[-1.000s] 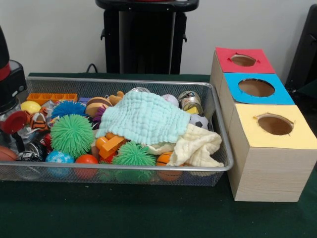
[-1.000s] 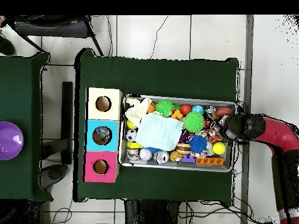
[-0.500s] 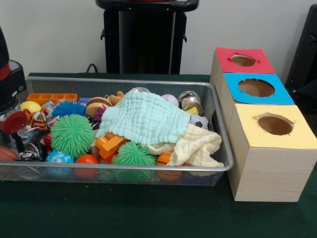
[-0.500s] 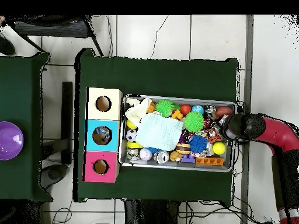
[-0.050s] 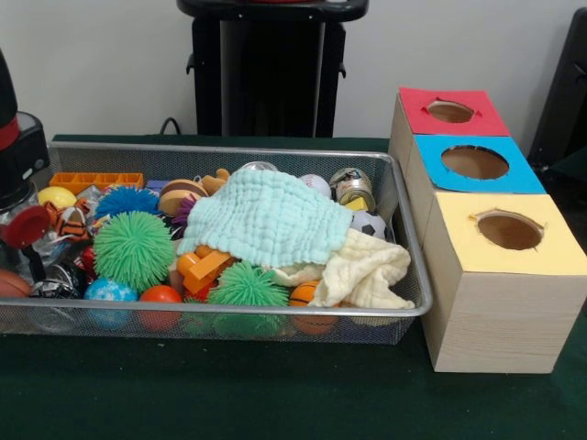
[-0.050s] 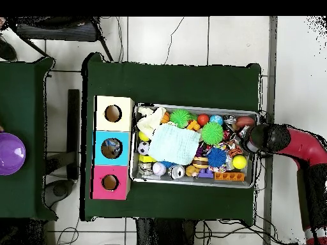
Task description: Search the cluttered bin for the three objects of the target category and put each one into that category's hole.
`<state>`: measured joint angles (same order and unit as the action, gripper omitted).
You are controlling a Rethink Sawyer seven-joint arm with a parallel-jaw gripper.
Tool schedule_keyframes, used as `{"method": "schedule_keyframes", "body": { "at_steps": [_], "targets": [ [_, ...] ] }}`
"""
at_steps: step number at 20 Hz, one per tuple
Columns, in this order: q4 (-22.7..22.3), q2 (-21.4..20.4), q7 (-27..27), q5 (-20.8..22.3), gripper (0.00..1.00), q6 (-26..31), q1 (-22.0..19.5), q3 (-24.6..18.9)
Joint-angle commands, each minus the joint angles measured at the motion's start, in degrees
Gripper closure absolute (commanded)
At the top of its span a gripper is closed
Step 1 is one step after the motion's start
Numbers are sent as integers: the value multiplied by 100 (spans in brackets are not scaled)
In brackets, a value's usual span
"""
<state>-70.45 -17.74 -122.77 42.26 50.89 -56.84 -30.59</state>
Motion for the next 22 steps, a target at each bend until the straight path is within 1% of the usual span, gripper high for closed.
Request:
{"method": "schedule_keyframes", "body": {
  "at_steps": [1,3,4,6,10,14,16,22],
  "targets": [
    [265,437,1584,475,0,-573,-30,1],
    [282,405,1637,562,0,-543,16,47],
    [285,408,1685,572,100,-526,13,44],
    [356,408,1742,624,100,-364,86,103],
    [408,400,1732,641,100,-255,145,159],
    [304,375,1647,606,100,-365,109,153],
    [327,404,1434,534,100,-437,112,151],
    [392,429,1459,503,100,-397,106,157]
  ]
}}
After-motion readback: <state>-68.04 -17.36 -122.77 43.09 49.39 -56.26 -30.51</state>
